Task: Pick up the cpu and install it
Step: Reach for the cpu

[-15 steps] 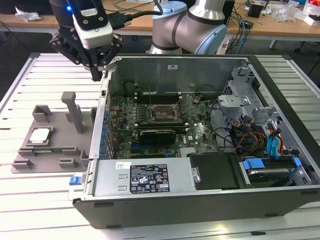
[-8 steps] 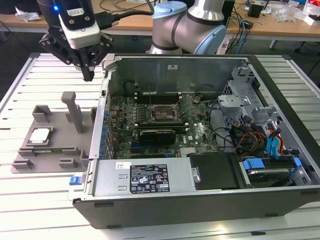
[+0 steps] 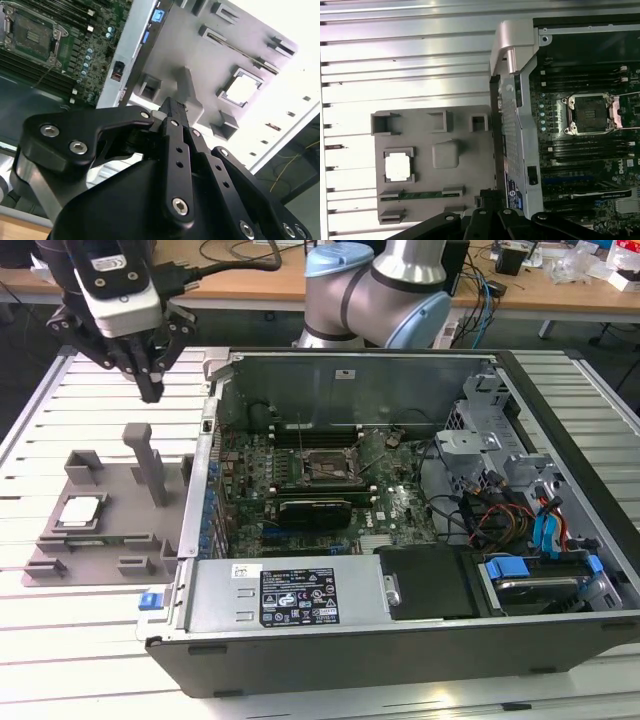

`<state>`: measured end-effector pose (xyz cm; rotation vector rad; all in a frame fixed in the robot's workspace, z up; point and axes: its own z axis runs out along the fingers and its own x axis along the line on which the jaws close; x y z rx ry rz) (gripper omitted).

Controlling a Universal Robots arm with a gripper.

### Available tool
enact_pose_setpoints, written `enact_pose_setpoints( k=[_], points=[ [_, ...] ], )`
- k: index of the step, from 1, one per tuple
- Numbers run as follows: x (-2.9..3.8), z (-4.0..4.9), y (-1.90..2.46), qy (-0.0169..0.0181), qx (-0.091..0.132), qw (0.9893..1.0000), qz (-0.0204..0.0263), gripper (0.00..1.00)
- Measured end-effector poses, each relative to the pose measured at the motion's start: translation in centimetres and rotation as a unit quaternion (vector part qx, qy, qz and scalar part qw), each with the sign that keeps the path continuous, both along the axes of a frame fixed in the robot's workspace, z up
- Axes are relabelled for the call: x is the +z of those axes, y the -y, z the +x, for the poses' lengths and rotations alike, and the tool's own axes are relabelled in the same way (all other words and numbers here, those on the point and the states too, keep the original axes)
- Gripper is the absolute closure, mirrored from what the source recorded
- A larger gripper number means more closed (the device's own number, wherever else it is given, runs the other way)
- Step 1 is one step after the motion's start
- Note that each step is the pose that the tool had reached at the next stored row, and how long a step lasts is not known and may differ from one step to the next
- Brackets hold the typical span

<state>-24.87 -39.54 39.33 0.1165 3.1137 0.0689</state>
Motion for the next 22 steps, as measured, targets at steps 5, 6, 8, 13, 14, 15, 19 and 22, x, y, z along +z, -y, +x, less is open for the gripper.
enact_pose_setpoints(
  k=[5,6,8,13,14,15,19,22],
  points=[
    [0.00,-2.09,-0.03,0.0000,0.000,1.0000,0.0000,0.89],
    [0.00,-2.36,-0.04,0.0000,0.000,1.0000,0.0000,0.89],
    [0.00,-2.96,-0.06,0.0000,0.000,1.0000,0.0000,0.89],
    [0.00,-4.68,-0.09,0.0000,0.000,1.0000,0.0000,0.89],
    [0.00,-5.02,-0.09,0.0000,0.000,1.0000,0.0000,0.89],
    [-0.01,-5.46,-0.10,0.0000,0.000,1.0000,0.0000,0.89],
    [-0.02,-7.43,-0.16,0.0001,0.000,1.0000,0.0000,0.89],
    [-0.05,-8.73,-0.18,0.0002,0.000,1.0000,0.0000,0.89]
  ],
)
